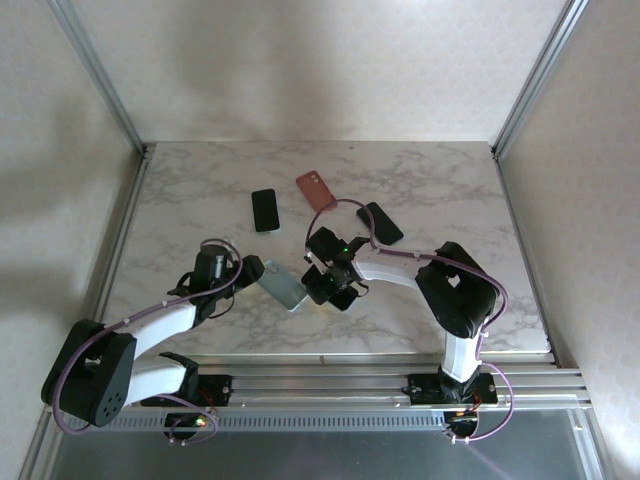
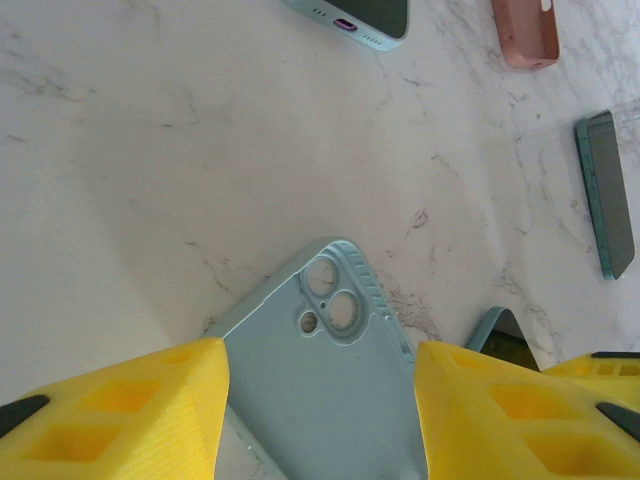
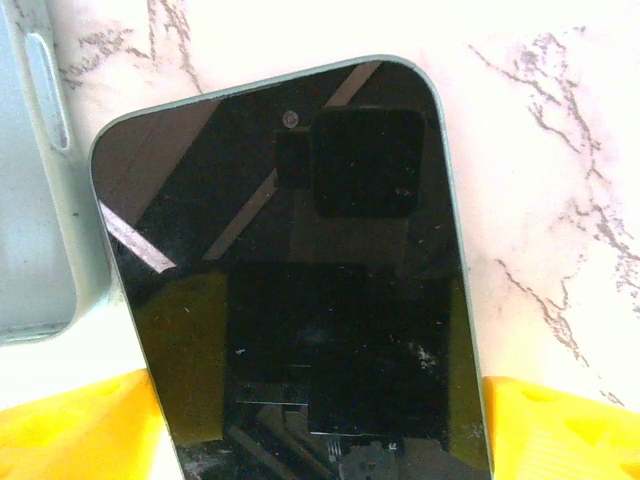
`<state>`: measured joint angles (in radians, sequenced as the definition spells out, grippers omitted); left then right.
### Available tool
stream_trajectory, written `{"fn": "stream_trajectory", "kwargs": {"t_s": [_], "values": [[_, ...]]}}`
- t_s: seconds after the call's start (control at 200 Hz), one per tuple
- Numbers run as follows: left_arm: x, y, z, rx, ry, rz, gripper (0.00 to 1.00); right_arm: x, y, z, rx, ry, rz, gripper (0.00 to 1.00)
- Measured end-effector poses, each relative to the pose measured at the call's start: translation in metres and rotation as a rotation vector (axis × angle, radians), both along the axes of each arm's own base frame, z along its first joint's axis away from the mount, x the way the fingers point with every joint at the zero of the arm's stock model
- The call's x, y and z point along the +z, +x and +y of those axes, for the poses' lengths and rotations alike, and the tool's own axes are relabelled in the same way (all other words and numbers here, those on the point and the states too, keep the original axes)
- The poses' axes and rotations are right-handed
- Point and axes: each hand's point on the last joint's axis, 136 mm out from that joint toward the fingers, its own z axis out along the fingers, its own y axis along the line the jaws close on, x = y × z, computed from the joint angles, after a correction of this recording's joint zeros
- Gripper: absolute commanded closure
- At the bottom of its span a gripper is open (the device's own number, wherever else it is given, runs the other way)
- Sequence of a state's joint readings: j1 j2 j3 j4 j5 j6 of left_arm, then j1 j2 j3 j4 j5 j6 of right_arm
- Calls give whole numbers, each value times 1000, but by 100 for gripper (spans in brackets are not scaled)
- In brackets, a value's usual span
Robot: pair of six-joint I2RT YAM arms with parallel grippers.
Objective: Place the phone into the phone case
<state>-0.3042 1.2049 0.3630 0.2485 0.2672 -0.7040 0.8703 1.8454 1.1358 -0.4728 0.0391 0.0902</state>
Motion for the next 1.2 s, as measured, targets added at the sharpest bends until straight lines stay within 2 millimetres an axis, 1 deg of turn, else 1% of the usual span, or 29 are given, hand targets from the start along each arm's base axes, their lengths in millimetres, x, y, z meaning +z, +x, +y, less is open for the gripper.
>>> {"fn": "stream_trajectory", "kwargs": {"t_s": [0.115,0.23,0.29,0.381,0.501,0.616,0.731,0.836,0.886,1.031,1.202], "values": [[3,3,-1,0,-2,-9,49,0,-2,-2,-25,-4,11,24],[4,3,-1,0,-2,-9,49,0,-5,-6,-54,-10,27,15],[4,3,-1,0,-2,-8,49,-1,-7,-8,-59,-16,33,13],[3,3,-1,-1,-2,-7,49,-1,-11,-10,-65,-26,35,10],[2,3,-1,0,-1,-3,49,-1,-15,-11,-59,-43,34,10],[2,3,-1,0,-1,-3,49,-2,-16,-13,-53,-66,25,14],[2,3,-1,0,-1,-3,49,-3,-17,-11,-40,-70,22,20],[2,3,-1,0,-1,-4,48,-3,-18,-9,-29,-71,21,23],[3,4,-1,-1,0,-4,48,-3,-18,-9,-26,-72,20,28],[16,14,-4,-6,-2,-31,48,-2,-18,-8,-20,-72,16,31],[34,32,-10,-19,2,-72,48,1,-18,-10,-23,-73,4,32]]}}
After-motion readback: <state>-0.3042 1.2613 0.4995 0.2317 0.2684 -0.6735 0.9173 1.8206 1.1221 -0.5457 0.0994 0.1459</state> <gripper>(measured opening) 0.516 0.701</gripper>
